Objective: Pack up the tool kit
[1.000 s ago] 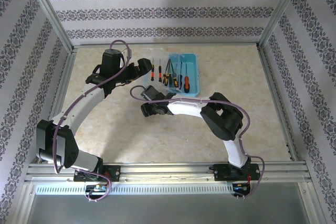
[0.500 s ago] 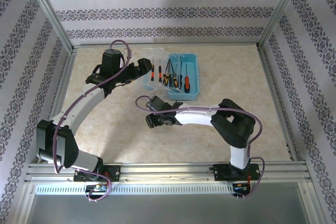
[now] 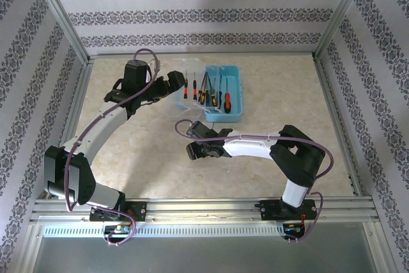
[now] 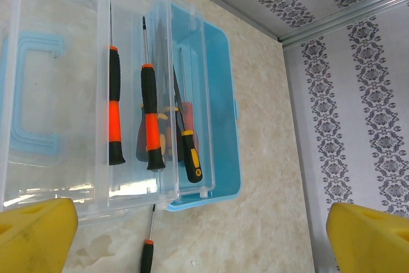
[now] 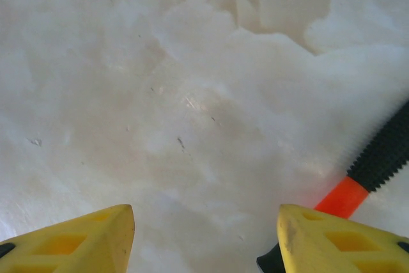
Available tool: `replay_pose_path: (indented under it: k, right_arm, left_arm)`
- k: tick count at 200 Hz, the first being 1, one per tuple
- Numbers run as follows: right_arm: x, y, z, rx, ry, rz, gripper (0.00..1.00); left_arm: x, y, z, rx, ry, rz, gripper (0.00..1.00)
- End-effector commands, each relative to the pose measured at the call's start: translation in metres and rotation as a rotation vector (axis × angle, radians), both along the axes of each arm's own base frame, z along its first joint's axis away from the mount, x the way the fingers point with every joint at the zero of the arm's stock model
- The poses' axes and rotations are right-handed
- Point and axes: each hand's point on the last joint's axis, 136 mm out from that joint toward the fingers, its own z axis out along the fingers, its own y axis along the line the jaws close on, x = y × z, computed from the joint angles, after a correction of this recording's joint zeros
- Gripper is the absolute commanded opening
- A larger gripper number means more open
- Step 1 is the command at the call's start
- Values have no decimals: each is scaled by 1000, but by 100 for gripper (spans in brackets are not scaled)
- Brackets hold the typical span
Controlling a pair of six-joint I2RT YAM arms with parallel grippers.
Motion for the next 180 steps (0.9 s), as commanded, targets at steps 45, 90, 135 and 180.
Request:
replay_pose_path:
  k: [45, 90, 135, 180]
  right_arm:
    - [-7, -27, 30, -10, -21, -41, 62]
    - [20, -54, 57, -63, -102, -204, 60]
    - [35, -58, 35, -124, -69, -354, 53]
    - [45, -46, 11, -153, -24, -374, 48]
  left_arm:
    - [1, 5, 20, -8, -49, 7, 100]
    - [1, 5, 20, -4, -52, 9, 100]
    - [2, 16, 17, 46, -48, 50, 100]
    - [8, 56, 6, 115, 12, 203, 100]
